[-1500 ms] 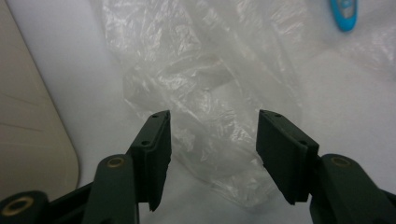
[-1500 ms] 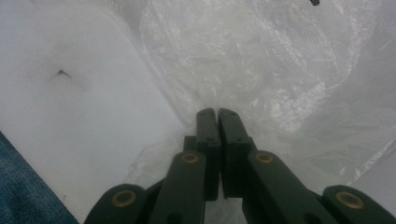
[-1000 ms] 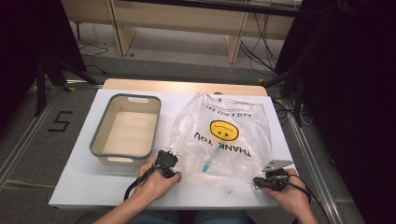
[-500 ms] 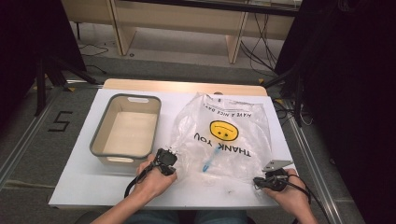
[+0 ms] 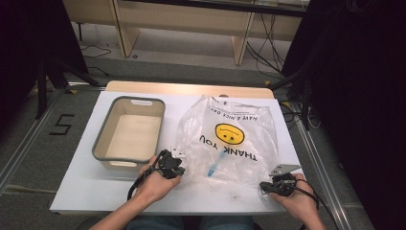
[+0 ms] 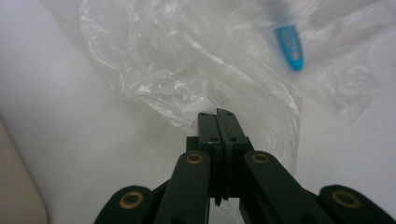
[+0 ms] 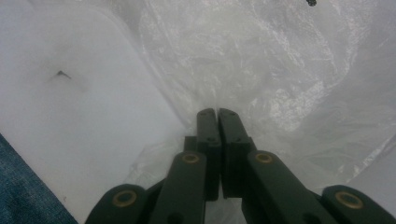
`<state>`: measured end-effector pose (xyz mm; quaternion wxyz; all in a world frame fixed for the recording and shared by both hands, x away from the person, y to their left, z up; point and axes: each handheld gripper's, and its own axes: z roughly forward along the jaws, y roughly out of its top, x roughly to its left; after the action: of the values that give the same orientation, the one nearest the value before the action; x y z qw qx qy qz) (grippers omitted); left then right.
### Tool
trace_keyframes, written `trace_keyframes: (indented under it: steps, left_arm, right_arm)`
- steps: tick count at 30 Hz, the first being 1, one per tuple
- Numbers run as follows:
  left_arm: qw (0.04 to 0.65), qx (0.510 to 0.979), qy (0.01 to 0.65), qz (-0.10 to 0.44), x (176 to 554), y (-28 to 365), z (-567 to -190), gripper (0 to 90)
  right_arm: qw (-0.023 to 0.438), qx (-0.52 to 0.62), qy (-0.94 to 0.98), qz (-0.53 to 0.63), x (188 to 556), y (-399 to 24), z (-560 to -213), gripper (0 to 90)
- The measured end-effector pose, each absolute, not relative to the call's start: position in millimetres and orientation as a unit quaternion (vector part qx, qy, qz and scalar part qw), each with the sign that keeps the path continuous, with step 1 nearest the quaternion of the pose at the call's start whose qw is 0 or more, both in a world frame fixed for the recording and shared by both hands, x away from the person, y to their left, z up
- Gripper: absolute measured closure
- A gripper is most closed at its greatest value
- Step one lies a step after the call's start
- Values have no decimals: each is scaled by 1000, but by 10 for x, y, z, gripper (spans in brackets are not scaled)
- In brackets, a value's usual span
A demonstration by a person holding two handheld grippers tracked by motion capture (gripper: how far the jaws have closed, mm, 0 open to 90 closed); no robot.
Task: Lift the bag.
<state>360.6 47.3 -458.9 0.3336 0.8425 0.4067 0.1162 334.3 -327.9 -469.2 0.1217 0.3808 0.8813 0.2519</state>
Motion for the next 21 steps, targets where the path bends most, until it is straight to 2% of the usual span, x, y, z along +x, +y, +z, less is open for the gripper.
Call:
trace_keyframes:
  steps: [14, 21]
  left_arm:
    - [491, 790, 321, 179, 3493, 532, -4257, 897]
    - [530, 764, 306, 205, 3464, 582, -4120, 897]
  right_arm:
    - [120, 388, 869, 282, 3361, -3266, -4647, 900]
    - [136, 391, 851, 323, 3352, -3286, -4481, 900]
